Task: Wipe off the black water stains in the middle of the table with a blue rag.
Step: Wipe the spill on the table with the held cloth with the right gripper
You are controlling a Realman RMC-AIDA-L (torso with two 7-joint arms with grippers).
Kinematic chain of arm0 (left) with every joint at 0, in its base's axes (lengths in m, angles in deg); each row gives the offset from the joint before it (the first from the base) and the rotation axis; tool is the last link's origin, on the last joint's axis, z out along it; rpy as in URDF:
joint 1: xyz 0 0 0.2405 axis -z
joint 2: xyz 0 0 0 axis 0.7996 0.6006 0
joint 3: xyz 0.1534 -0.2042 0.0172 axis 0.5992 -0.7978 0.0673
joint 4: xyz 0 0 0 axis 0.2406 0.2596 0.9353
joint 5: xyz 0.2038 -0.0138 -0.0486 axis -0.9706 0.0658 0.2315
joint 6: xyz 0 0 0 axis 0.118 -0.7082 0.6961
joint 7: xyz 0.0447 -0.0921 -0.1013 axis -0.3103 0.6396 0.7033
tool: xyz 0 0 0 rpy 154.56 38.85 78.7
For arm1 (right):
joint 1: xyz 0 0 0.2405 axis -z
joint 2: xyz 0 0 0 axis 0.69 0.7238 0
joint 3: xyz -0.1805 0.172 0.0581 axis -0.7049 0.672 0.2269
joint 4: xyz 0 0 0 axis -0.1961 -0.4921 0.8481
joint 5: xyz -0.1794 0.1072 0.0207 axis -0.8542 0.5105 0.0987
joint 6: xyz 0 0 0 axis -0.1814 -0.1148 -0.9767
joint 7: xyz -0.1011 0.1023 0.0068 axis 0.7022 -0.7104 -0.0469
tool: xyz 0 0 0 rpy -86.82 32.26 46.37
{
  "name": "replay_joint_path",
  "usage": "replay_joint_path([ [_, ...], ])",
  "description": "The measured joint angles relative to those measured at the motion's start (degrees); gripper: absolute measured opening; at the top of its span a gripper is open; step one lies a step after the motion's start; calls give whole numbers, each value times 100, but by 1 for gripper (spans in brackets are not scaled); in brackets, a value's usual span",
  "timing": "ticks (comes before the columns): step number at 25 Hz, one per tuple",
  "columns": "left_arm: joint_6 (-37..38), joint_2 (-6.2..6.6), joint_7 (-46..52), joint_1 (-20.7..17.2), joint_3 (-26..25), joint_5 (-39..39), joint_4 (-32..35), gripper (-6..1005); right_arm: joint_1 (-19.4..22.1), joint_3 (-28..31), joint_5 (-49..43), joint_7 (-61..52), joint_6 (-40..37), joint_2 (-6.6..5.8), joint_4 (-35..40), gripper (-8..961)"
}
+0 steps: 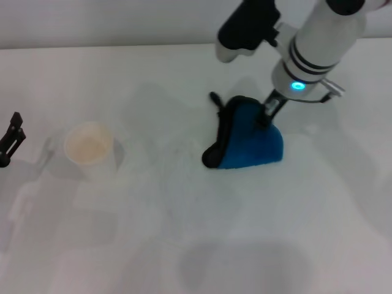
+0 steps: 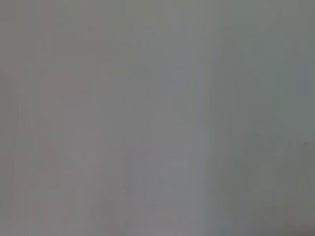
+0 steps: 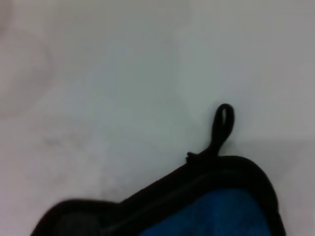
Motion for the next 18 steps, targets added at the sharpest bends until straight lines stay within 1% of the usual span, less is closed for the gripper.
replay_joint_path([
  [4, 0, 4, 0, 27, 0, 0, -6, 888, 192, 395, -311, -2, 215, -31, 33, 164],
  [10, -6, 4, -4, 68, -8, 0, -16, 888, 383, 995, -847, -20, 388, -32, 128, 169],
  [15, -9, 5, -6, 76, -10, 0, -16, 887, 540, 1139, -884, -15, 421, -68, 326, 173],
  [18, -10, 5, -8, 84, -10, 0, -16, 887, 554, 1201, -887, 24, 425, -71, 342, 176],
])
